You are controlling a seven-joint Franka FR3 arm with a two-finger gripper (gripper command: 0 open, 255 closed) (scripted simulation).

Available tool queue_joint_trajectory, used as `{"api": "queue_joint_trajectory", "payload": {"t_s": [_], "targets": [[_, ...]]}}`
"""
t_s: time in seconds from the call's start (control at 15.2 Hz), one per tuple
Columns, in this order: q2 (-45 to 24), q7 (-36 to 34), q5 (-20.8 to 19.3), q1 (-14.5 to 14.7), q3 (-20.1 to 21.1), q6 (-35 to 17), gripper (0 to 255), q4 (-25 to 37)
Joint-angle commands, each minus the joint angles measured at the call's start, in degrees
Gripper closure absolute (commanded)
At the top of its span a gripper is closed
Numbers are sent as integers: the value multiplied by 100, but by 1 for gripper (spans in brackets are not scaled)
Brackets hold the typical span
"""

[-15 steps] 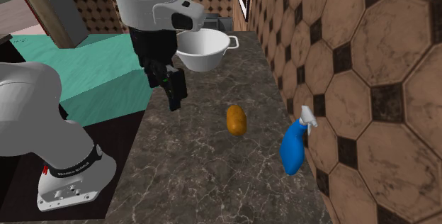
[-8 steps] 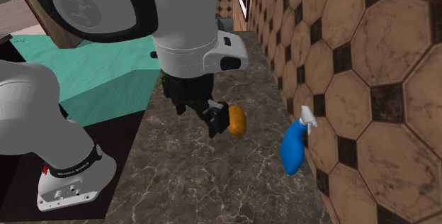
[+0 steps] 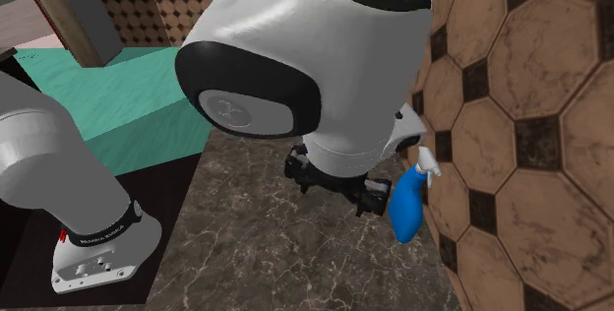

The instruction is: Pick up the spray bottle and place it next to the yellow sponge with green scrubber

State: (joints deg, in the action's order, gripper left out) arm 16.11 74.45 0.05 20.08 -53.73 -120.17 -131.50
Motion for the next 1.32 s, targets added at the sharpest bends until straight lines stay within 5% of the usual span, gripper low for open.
{"api": "queue_joint_trajectory", "payload": {"t_s": [0.0, 0.13, 0.2, 0.46, 0.86, 1.25], "targets": [[-712, 1030, 820, 509, -628, -99, 0, 356], [-1771, 2280, 2071, 856, -1180, 102, 0, 825], [-2374, 2910, 2752, 757, -1221, 326, 0, 1095], [-3832, 4333, 4192, -509, -311, 1089, 0, 2194], [-5196, 5292, 5160, -1806, 697, 1952, 0, 3917], [-5333, 5381, 5329, -1710, 818, 1646, 0, 3714]]}}
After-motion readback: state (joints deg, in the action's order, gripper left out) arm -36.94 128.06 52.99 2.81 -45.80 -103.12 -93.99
